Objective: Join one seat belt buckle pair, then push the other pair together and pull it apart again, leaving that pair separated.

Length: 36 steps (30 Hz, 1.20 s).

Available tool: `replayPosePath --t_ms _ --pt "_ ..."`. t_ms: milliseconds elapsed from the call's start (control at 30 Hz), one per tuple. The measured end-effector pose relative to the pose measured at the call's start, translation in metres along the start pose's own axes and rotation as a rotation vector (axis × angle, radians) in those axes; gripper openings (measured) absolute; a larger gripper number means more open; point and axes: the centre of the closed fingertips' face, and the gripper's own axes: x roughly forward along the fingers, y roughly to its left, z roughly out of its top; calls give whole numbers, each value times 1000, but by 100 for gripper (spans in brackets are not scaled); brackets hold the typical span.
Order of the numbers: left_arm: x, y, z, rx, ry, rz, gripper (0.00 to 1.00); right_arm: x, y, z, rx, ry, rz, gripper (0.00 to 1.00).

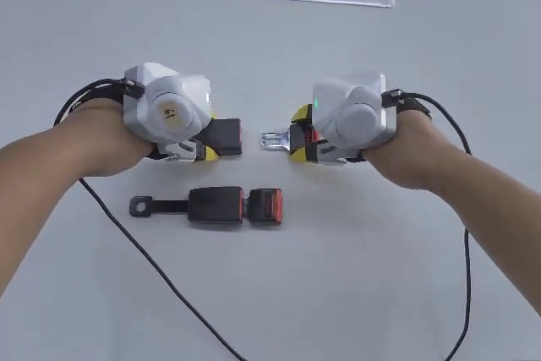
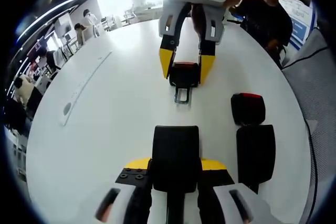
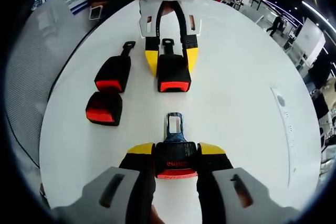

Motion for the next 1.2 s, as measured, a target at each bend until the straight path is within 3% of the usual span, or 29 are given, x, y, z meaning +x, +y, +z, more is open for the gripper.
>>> replayPosePath --t_ms 467,700,767,800,833,867,900,1200 --pt "0 0 0 -1 0 2 33 -21 -1 -35 33 17 8 28" --pt "0 0 0 5 0 4 33 -24 1 -37 32 40 9 30" --pt "0 0 0 10 1 5 33 -22 1 -37 33 52 12 31" --pt "0 0 0 12 2 9 33 -20 2 -41 17 82 10 32" --pt "0 -1 0 16 2 14 34 -19 3 -51 -22 148 7 33" --pt "0 -1 0 25 0 20 34 -22 4 -48 57 121 12 33" --pt "0 -2 0 26 -1 25 34 -20 2 -44 29 98 13 33" --pt "0 0 1 23 13 20 34 -19 1 -43 41 91 5 33"
